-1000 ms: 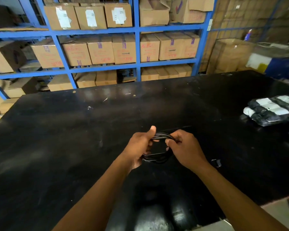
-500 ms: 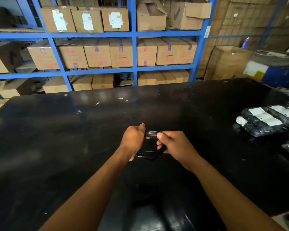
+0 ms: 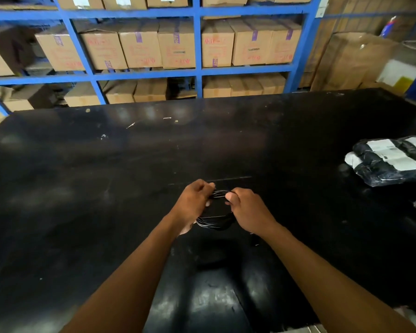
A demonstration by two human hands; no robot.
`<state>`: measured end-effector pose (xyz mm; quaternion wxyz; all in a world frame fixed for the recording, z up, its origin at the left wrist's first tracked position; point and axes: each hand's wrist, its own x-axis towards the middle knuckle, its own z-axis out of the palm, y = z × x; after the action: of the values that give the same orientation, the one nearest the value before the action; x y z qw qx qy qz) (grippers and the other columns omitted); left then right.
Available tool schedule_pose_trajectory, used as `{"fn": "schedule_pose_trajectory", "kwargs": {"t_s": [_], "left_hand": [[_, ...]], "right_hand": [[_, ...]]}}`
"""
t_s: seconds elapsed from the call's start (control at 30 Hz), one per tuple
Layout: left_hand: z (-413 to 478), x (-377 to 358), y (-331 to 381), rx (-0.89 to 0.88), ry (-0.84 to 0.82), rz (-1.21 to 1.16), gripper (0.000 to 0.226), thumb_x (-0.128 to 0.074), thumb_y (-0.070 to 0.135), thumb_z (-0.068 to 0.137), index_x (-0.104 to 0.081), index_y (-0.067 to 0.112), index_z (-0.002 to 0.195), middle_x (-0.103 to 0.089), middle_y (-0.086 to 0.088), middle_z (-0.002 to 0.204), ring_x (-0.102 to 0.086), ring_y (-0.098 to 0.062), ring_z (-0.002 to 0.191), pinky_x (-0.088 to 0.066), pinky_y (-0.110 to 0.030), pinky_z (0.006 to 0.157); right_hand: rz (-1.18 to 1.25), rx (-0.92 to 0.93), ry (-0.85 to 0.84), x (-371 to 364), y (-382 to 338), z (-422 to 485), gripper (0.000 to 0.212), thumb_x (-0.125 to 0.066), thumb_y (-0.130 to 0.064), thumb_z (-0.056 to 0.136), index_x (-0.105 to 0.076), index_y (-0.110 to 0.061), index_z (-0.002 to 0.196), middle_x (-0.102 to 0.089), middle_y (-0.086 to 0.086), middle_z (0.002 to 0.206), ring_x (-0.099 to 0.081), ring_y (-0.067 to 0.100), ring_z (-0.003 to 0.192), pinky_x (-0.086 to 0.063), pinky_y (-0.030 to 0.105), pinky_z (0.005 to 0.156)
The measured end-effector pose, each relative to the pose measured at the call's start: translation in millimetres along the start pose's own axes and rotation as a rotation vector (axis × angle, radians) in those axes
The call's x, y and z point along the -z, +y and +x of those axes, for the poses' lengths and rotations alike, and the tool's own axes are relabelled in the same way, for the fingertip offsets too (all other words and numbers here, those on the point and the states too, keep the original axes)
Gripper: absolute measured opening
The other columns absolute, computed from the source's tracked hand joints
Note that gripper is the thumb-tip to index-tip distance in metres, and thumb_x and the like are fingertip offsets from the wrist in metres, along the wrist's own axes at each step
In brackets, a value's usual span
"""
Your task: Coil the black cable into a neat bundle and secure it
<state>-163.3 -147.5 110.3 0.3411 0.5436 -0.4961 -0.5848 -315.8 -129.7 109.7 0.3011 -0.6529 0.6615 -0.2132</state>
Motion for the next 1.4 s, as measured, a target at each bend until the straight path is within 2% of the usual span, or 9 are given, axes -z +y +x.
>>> {"fn": "schedule_pose_trajectory", "kwargs": {"t_s": [0.13, 0.27, 0.47, 0.73, 0.9, 1.03, 1.13, 1.33, 1.4], "left_hand": [[6.2, -7.9, -9.8, 0.102, -0.021, 0.005, 0.025, -0.051, 0.035, 0.101, -0.053, 0.014, 0.089, -0.054, 0.000, 0.063, -0.046, -0.002, 0.039, -0.035, -0.016, 0.038], [18.7, -13.1, -16.4, 0.156, 0.006, 0.039, 0.022, -0.054, 0.030, 0.100, -0.056, 0.013, 0.086, -0.056, -0.002, 0.064, -0.043, -0.008, 0.045, -0.033, -0.020, 0.043], [25.5, -20.2, -34.3, 0.267, 0.022, -0.094, 0.025, -0.051, 0.023, 0.100, -0.052, 0.014, 0.076, -0.051, 0.000, 0.059, -0.034, -0.009, 0.042, -0.025, -0.020, 0.040], [36.2, -20.1, -37.7, 0.345, -0.043, 0.032, 0.031, -0.047, 0.023, 0.100, -0.048, 0.016, 0.070, -0.041, 0.003, 0.054, -0.031, -0.009, 0.038, -0.021, -0.022, 0.041], [43.6, -21.7, -37.3, 0.227, -0.006, 0.207, 0.055, -0.045, 0.048, 0.099, -0.065, 0.008, 0.068, -0.035, 0.005, 0.043, -0.028, -0.010, 0.036, -0.023, -0.026, 0.043], [50.6, -22.1, -43.5, 0.139, -0.014, 0.251, 0.053, -0.046, 0.047, 0.099, -0.063, 0.013, 0.062, -0.034, 0.000, 0.051, -0.028, -0.013, 0.042, -0.023, -0.030, 0.050], [54.3, -27.2, -49.4, 0.125, 0.049, 0.251, 0.053, -0.045, 0.047, 0.099, -0.063, 0.016, 0.060, -0.039, 0.005, 0.048, -0.032, -0.012, 0.044, -0.026, -0.031, 0.051], [58.9, -28.3, -56.6, 0.235, 0.144, 0.105, 0.050, -0.045, 0.042, 0.100, -0.062, 0.014, 0.063, -0.044, 0.010, 0.041, -0.032, -0.010, 0.041, -0.025, -0.025, 0.047], [57.7, -29.4, -58.0, 0.262, 0.173, 0.073, 0.046, -0.046, 0.039, 0.100, -0.061, 0.012, 0.065, -0.047, 0.011, 0.036, -0.033, -0.007, 0.036, -0.024, -0.022, 0.043]], "right_hand": [[-0.072, -0.042, -0.009, -10.8, 18.9, 7.3, 0.022, -0.041, -0.027, 0.103, -0.056, -0.022, 0.087, -0.070, 0.006, 0.097, -0.065, 0.025, 0.088, -0.046, 0.035, 0.072], [-0.117, -0.091, -0.015, -13.8, 28.3, 9.8, 0.026, -0.038, -0.031, 0.102, -0.061, -0.019, 0.097, -0.069, 0.008, 0.097, -0.065, 0.028, 0.087, -0.051, 0.041, 0.074], [-0.202, -0.045, -0.054, -16.2, 39.3, 9.4, 0.029, -0.037, -0.033, 0.102, -0.060, -0.015, 0.104, -0.070, 0.010, 0.103, -0.065, 0.035, 0.096, -0.047, 0.040, 0.075], [-0.223, -0.016, -0.059, -26.4, 46.5, 11.1, 0.025, -0.037, -0.027, 0.104, -0.058, -0.014, 0.107, -0.071, 0.011, 0.106, -0.065, 0.035, 0.097, -0.036, 0.035, 0.069], [-0.205, -0.010, 0.000, -24.6, 42.8, 18.2, 0.028, -0.035, -0.028, 0.105, -0.058, -0.013, 0.111, -0.070, 0.009, 0.108, -0.064, 0.032, 0.099, -0.035, 0.033, 0.070], [-0.047, -0.091, -0.088, -18.7, 54.2, 23.9, 0.031, -0.042, -0.038, 0.100, -0.063, -0.016, 0.095, -0.071, 0.005, 0.094, -0.065, 0.029, 0.091, -0.050, 0.041, 0.077], [0.042, -0.167, -0.101, -4.8, 70.2, 23.9, 0.033, -0.047, -0.046, 0.097, -0.067, -0.019, 0.098, -0.072, 0.003, 0.098, -0.065, 0.024, 0.095, -0.052, 0.041, 0.086], [-0.042, -0.339, -0.044, 12.2, 116.1, 15.4, 0.013, -0.060, -0.025, 0.094, -0.068, -0.020, 0.102, -0.071, 0.005, 0.105, -0.066, 0.024, 0.101, -0.053, 0.045, 0.094], [-0.072, -0.358, -0.093, 8.7, 125.7, 8.5, 0.019, -0.064, -0.020, 0.092, -0.067, -0.018, 0.110, -0.070, 0.005, 0.108, -0.066, 0.024, 0.104, -0.052, 0.042, 0.096]]}}
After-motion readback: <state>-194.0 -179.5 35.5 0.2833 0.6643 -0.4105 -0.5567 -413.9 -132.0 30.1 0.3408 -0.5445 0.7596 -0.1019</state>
